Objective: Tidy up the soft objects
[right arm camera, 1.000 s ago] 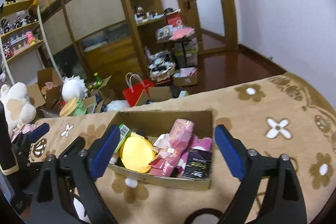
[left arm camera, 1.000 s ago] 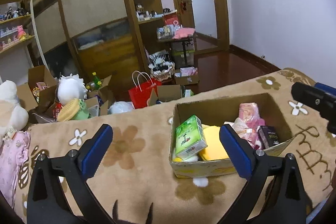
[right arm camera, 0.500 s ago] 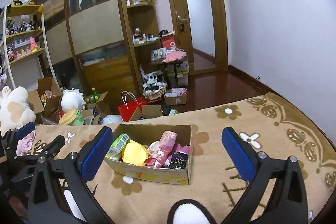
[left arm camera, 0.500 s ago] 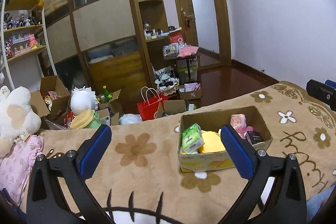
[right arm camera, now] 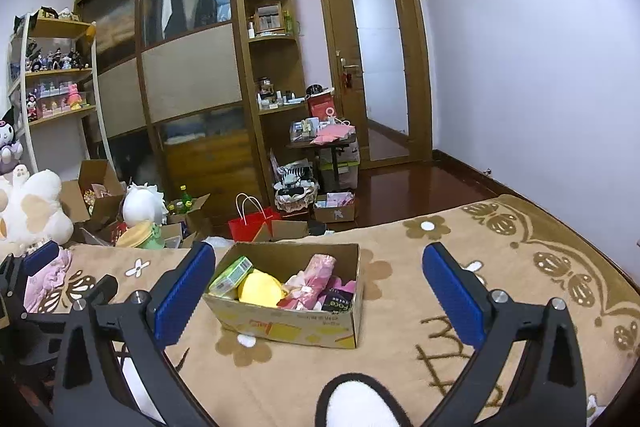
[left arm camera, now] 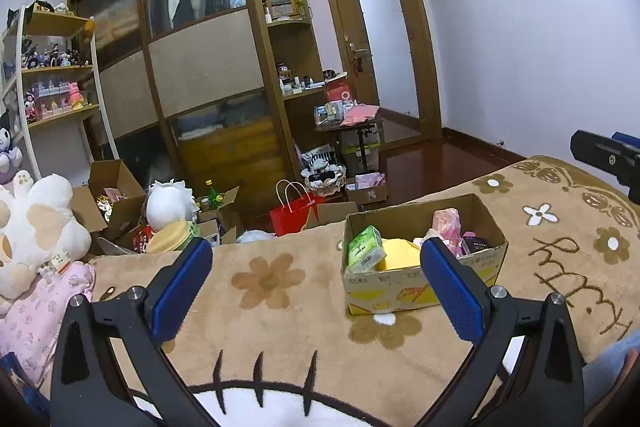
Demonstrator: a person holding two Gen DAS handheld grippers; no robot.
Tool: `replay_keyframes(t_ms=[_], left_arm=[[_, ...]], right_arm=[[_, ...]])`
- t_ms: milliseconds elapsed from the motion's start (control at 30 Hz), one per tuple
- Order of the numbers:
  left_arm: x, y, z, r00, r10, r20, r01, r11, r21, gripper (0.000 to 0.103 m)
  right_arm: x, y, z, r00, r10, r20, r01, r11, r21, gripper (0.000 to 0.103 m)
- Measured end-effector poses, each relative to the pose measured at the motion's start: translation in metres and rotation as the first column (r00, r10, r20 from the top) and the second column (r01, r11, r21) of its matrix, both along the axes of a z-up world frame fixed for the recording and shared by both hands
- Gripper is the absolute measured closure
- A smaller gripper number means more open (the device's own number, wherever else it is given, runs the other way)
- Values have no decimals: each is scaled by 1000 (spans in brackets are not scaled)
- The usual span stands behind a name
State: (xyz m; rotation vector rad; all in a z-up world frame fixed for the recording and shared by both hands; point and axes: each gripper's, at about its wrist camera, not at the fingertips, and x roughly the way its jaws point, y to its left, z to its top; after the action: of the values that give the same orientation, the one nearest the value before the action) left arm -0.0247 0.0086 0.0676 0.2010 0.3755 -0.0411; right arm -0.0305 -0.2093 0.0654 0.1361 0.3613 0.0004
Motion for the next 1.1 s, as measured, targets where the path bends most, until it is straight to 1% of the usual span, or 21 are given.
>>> replay_keyframes(t_ms=[100,267,367,433,567,867,1100], left_arm=[[4,4,-8,1000,-8,-6,8,1000,-10,0],[9,10,-21,999,-39,-21,38,998,-43,0],[10,9,-27,999,-32,-19,31,999,-29,0],[12,7,-32,999,-38,-26,37,999,-17,0],[17,4,-40,998,-36,-45,37,999,4,0],[29,8,-53,995,-25,-96,23,1000,-19,0],[30,7,-55,995,-30,-97,29,999,-12,0]], right_arm=[[1,2,-10,1000,1,-16,-1,1000,-3,0],[8,3,-32,998,2,-66,-2,1000,1,0],[13,3,-40,997,-6,-81,6,1000,-1,0],[16,2,-46,996,-4,-90,5,1000,9,0],[23,2,-54,993,-9,-116,9,1000,0,0],[30,2,-63,989,-5,-150,6,1000,1,0],[32,2,-63,988,-9,-152,9,1000,-1,0]])
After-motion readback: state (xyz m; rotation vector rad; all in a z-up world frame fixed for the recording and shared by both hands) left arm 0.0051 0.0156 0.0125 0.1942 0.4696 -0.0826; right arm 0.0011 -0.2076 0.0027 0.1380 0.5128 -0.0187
